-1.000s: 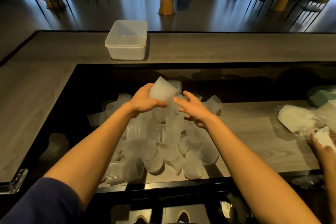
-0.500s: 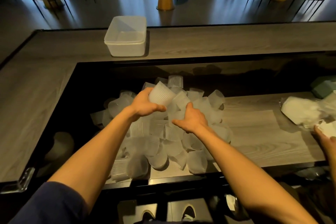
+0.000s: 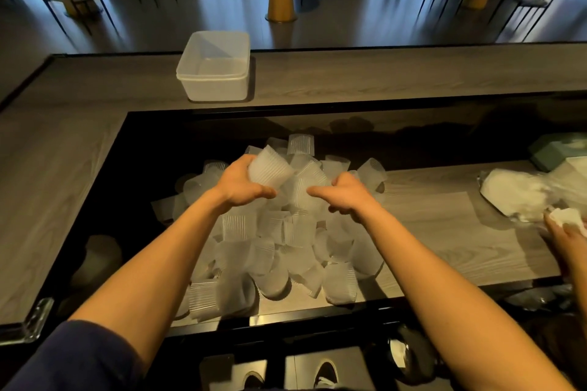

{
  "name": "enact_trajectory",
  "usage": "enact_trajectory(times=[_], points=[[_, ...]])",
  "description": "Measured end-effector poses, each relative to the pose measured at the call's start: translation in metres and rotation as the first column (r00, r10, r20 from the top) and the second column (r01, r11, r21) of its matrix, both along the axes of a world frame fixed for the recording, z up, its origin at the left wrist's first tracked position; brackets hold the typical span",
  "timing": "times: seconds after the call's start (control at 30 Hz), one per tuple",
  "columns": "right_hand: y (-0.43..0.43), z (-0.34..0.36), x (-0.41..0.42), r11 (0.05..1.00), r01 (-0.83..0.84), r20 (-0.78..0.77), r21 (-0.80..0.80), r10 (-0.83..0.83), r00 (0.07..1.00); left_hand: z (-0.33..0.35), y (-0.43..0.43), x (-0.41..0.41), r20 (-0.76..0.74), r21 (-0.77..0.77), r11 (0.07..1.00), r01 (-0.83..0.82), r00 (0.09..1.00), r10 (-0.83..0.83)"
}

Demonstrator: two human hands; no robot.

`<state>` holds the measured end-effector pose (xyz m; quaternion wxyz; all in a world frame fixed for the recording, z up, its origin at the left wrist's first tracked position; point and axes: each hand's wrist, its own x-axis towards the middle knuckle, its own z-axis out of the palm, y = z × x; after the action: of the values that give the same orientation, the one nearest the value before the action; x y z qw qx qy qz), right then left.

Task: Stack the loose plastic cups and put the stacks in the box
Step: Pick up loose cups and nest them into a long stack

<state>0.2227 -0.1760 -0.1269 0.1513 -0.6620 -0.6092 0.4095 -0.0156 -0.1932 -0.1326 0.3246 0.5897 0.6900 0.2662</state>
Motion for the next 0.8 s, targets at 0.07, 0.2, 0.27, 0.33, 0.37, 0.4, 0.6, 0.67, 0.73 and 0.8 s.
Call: enact_trajectory(times=[0.07, 0.2, 0.27, 0.33, 0.37, 0.4, 0.6, 0.67, 0.73, 0.8], points=[[0.004, 0.009, 0.007, 0.997, 0.061, -0.179, -0.056, -0.070, 0.981, 0.000, 0.001, -0.002, -0.024, -0.003, 1.000, 0.010, 1.000, -0.010], [0.004, 0.019, 0.004, 0.985, 0.171, -0.463, 0.000, -0.151, 0.873, 0.004, 0.001, 0.002, -0.095, 0.014, 0.998, 0.062, 0.994, -0.060], [0.003, 0.023, -0.003, 0.979, 0.198, -0.535, 0.046, -0.143, 0.833, 0.005, 0.002, 0.007, -0.110, 0.023, 0.994, 0.105, 0.989, -0.102], [0.003, 0.023, -0.009, 0.978, 0.200, -0.573, 0.062, -0.129, 0.809, 0.008, 0.003, 0.011, -0.104, 0.027, 0.989, 0.143, 0.985, -0.139], [0.004, 0.022, -0.011, 0.981, 0.186, -0.583, 0.064, -0.115, 0.805, 0.009, 0.004, 0.012, -0.101, 0.031, 0.987, 0.160, 0.982, -0.157], [0.003, 0.022, -0.014, 0.983, 0.172, -0.585, 0.063, -0.103, 0.804, 0.010, 0.004, 0.013, -0.100, 0.035, 0.984, 0.175, 0.980, -0.171], [0.003, 0.025, -0.024, 0.993, 0.079, -0.551, 0.089, -0.017, 0.835, 0.017, 0.008, 0.017, -0.071, 0.078, 0.984, 0.163, 0.985, -0.158], [0.003, 0.029, -0.024, 0.994, -0.003, -0.507, 0.110, 0.059, 0.860, 0.018, 0.010, 0.018, -0.048, 0.099, 0.985, 0.139, 0.990, -0.135], [0.004, 0.031, -0.023, 0.989, -0.118, -0.456, 0.084, 0.143, 0.878, 0.018, 0.011, 0.017, -0.041, 0.111, 0.986, 0.123, 0.992, -0.119], [0.008, 0.030, -0.018, 0.995, -0.097, -0.506, 0.005, 0.086, 0.858, 0.017, 0.013, 0.015, -0.052, 0.109, 0.987, 0.117, 0.992, -0.112]])
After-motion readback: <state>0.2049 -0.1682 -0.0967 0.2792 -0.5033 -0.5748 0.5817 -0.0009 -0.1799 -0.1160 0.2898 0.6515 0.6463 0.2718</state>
